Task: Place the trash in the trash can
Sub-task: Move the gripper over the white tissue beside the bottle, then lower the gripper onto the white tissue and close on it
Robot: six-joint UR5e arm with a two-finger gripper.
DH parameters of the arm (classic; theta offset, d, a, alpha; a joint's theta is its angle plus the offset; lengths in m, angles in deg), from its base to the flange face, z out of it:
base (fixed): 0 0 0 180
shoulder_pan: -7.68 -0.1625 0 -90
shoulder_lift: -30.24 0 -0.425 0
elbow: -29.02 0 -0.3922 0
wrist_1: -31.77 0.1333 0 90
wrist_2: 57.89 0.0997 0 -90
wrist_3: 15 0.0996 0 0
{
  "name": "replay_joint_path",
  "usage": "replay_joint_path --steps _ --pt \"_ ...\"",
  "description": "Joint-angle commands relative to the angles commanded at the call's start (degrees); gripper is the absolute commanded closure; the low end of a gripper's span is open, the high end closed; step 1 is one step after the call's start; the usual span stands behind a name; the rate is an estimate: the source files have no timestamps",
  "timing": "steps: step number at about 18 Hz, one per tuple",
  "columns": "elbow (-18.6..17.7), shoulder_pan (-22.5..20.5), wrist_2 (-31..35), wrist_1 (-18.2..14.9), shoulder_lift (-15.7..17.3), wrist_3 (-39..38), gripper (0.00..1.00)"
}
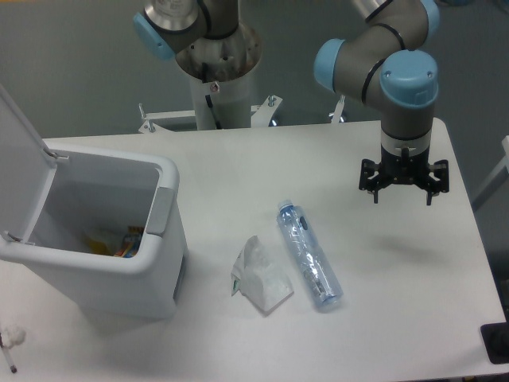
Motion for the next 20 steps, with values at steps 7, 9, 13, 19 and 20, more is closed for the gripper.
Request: replay_joint_path --steps 7,9,13,19,20 --pt "0.4 6.0 -0.5 0.3 -0.4 -18.7 0.0" --pt "0.3 8.2 -0.4 0.4 -1.1 -25.9 0.0" --pt "0.1 13.4 -1.4 0.3 -2.6 -31.2 0.0" --pt "0.5 19.6 -1.5 0.5 -6.5 -34.7 0.0" --pt "0.3 20.9 -1.5 0.5 -7.2 -35.2 0.0"
